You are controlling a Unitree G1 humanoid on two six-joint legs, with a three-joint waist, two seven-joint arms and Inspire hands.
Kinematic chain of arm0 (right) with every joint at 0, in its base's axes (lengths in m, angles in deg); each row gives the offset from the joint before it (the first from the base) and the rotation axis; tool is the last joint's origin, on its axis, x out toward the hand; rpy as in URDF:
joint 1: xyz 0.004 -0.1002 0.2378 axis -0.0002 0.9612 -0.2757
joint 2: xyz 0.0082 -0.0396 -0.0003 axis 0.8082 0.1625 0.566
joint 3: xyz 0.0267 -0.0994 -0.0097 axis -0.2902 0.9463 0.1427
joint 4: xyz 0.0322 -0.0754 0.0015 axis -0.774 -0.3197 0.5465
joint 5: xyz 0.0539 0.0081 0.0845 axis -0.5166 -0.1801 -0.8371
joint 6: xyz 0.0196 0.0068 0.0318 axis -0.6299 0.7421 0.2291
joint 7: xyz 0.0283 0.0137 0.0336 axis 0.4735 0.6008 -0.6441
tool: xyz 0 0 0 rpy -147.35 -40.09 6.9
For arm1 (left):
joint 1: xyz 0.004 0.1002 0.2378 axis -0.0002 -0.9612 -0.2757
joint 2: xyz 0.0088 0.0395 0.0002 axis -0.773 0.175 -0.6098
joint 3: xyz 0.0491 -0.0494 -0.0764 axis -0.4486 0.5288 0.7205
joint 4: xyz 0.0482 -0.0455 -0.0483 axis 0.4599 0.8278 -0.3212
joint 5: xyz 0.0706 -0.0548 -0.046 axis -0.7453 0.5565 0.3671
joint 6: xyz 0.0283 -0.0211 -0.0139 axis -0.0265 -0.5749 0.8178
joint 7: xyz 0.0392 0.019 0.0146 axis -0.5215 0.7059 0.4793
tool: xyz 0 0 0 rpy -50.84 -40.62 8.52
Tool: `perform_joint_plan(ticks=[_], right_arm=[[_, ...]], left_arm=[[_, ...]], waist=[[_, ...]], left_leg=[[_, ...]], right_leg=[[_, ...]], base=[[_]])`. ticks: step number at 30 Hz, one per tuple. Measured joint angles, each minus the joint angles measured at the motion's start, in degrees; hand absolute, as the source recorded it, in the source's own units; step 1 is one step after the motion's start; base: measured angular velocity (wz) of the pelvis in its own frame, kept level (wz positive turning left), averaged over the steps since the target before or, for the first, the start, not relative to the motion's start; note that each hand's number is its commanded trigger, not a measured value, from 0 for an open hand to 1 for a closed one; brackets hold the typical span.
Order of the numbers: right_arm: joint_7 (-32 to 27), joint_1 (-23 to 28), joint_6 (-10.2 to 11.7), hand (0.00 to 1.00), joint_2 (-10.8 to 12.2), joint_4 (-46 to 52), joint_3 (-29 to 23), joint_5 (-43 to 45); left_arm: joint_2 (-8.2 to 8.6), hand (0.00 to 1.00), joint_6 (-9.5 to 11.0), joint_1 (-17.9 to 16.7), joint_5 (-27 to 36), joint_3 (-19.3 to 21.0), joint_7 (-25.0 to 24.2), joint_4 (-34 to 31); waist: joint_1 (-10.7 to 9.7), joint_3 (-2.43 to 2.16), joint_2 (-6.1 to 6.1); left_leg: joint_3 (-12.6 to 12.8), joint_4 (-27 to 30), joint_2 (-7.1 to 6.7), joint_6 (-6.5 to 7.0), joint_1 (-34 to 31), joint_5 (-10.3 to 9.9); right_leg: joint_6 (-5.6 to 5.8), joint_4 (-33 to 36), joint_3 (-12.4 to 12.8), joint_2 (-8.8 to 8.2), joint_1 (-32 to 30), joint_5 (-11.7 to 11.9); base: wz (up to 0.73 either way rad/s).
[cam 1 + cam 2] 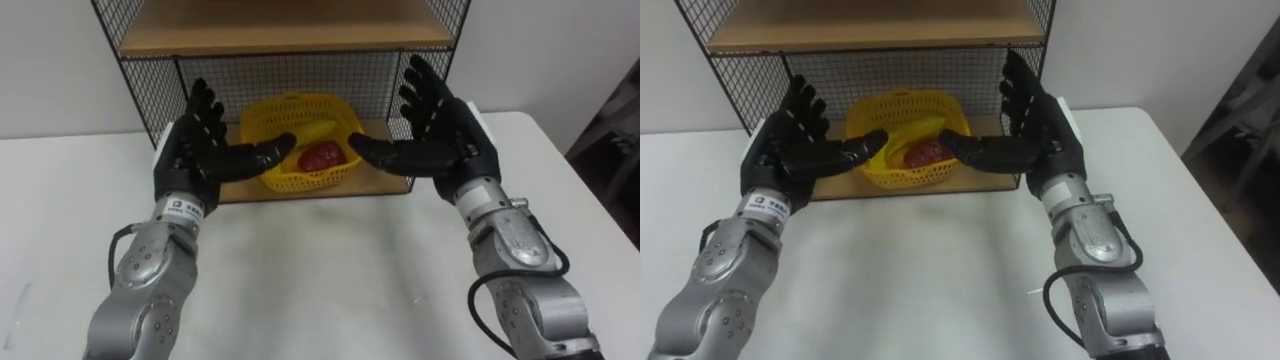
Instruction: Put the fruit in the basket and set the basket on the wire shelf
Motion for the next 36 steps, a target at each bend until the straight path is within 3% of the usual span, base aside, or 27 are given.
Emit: perform_joint_plan(ticks=[7,11,14,20,23,30,34,36], right_arm=[[2.26,3.11,0.0,0.0,0.24,1.85,-0.28,-0.34],[4.46,6.86,0.13,0.0,0.9,6.69,-0.15,1.95],[5.2,10.17,0.3,0.0,1.07,10.23,-0.15,1.31],[4.87,17.37,4.06,0.0,1.17,13.23,-0.43,1.49],[4.37,20.06,4.58,0.0,1.0,13.23,-1.15,1.47],[2.1,23.28,9.12,0.0,0.92,13.22,-5.18,0.97],[2.05,23.84,9.48,0.0,0.99,13.21,-6.65,0.99],[1.43,24.57,10.67,0.0,1.31,13.21,-7.93,2.32]], left_arm=[[0.11,0.0,0.0,-4.7,-0.26,-0.07,-3.03,-0.69],[0.42,0.0,1.31,-6.95,-5.64,-0.88,-3.87,-0.86],[0.26,0.0,1.92,-9.79,-6.15,-1.2,-4.28,-3.73],[-0.8,0.0,6.6,-15.5,-6.17,-0.5,-4.31,-9.74],[-0.86,0.0,8.09,-18.24,-6.11,0.77,-4.05,-10.71],[-0.83,0.0,13.48,-20.16,-6.11,4.02,0.75,-10.94],[-0.58,0.0,15.5,-20.81,-6.27,5.68,4.24,-12.65],[0.04,0.0,17.84,-21.98,-9.16,7.07,6.95,-14.63]], waist=[[0.05,-0.19,0.3],[0.2,-0.22,0.36],[0.42,-0.39,0.49],[0.53,-0.49,0.61],[0.52,-0.46,0.56],[1.39,-0.25,0.17],[1.43,-0.25,0.1],[1.47,-0.27,-0.03]], left_leg=[[0.13,-0.04,0.11,-0.04,-0.08,0.02],[0.62,-0.13,0.2,-0.09,0.0,0.07],[1.03,-0.26,0.3,-0.08,0.02,0.06],[0.85,-0.42,0.26,-0.08,0.14,0.06],[0.73,-0.48,0.24,-0.09,0.08,0.05],[0.65,-0.35,0.21,-0.1,0.04,0.05],[0.57,-0.46,0.11,-0.1,-0.07,0.05],[0.4,-0.42,0.04,-0.09,-0.5,0.05]], right_leg=[[-0.1,0.03,0.22,0.05,-0.66,0.07],[-0.16,0.05,1.36,0.2,-0.89,0.11],[-0.14,0.09,1.52,0.23,-1.12,0.25],[-0.14,-0.04,1.46,0.24,-0.85,0.28],[-0.14,0.0,1.28,0.24,-0.68,0.28],[-0.14,0.05,1.51,0.31,-0.58,0.3],[-0.12,0.02,1.43,0.3,-0.77,0.29],[-0.11,-0.11,1.32,0.29,-1.1,0.28]], base=[[-0.03],[-0.06],[-0.08],[0.0],[0.01],[0.0],[0.0],[0.0]])
